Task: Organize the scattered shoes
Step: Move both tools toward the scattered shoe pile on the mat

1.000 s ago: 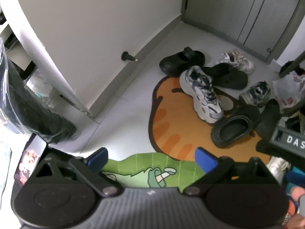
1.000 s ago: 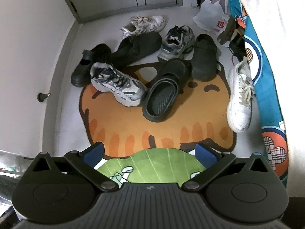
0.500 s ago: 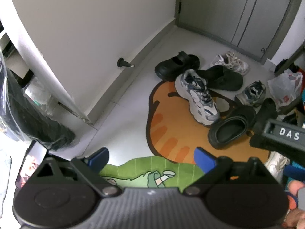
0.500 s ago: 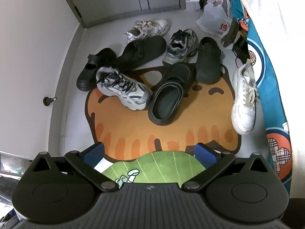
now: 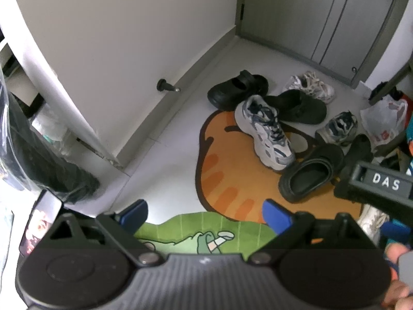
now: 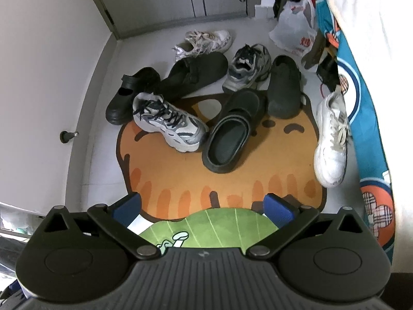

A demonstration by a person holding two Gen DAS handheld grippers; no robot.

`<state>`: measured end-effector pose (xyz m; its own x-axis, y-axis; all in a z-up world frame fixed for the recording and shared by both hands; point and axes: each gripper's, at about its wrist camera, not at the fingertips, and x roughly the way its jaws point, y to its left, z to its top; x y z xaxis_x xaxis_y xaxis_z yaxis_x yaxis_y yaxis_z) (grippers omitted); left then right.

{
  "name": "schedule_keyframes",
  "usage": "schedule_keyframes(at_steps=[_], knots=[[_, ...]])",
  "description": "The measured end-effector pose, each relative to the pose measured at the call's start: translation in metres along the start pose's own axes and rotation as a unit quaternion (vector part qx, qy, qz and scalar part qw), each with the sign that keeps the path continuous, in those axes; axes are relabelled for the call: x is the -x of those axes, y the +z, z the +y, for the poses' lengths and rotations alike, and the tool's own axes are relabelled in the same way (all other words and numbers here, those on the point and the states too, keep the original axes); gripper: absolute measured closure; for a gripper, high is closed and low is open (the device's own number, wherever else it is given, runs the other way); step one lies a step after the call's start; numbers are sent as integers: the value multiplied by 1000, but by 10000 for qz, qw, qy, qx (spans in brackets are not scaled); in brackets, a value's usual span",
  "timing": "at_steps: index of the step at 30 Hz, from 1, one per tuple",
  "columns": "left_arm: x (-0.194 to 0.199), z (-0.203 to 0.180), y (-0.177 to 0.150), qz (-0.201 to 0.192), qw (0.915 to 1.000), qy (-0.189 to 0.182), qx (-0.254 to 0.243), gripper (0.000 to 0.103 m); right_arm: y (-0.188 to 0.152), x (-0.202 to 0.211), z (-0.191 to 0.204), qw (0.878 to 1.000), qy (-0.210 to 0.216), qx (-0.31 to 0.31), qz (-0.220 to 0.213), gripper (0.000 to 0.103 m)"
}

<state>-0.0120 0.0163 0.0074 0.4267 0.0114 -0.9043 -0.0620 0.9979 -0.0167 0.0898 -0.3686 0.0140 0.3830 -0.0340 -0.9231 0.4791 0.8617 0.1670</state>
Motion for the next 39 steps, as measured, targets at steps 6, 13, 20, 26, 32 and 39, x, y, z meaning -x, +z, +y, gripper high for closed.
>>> schedule_keyframes(at_steps=[6, 13, 20, 26, 32, 39], knots=[[4, -4, 4, -109, 9999, 11, 41, 6, -5, 2, 2, 10000, 18, -34, -23, 0], [0, -8, 7, -42, 10000, -27, 8, 6, -12, 4, 6, 10000, 23, -58, -77, 0], [1, -12, 15, -135, 9998, -101, 79, 6, 13, 1, -9, 9999, -45, -3, -122, 0], [-7, -20, 20, -48, 9996, -226, 157, 6, 26, -8, -21, 9998, -83, -156, 27, 0], [-17, -32, 22, 113, 9989, -435, 115, 8, 39, -11, -32, 9996, 37, -280, 46, 0], [-27, -56, 32, 104, 9988, -487, -1, 8, 56, -14, -47, 9988, 201, -448, 51, 0]])
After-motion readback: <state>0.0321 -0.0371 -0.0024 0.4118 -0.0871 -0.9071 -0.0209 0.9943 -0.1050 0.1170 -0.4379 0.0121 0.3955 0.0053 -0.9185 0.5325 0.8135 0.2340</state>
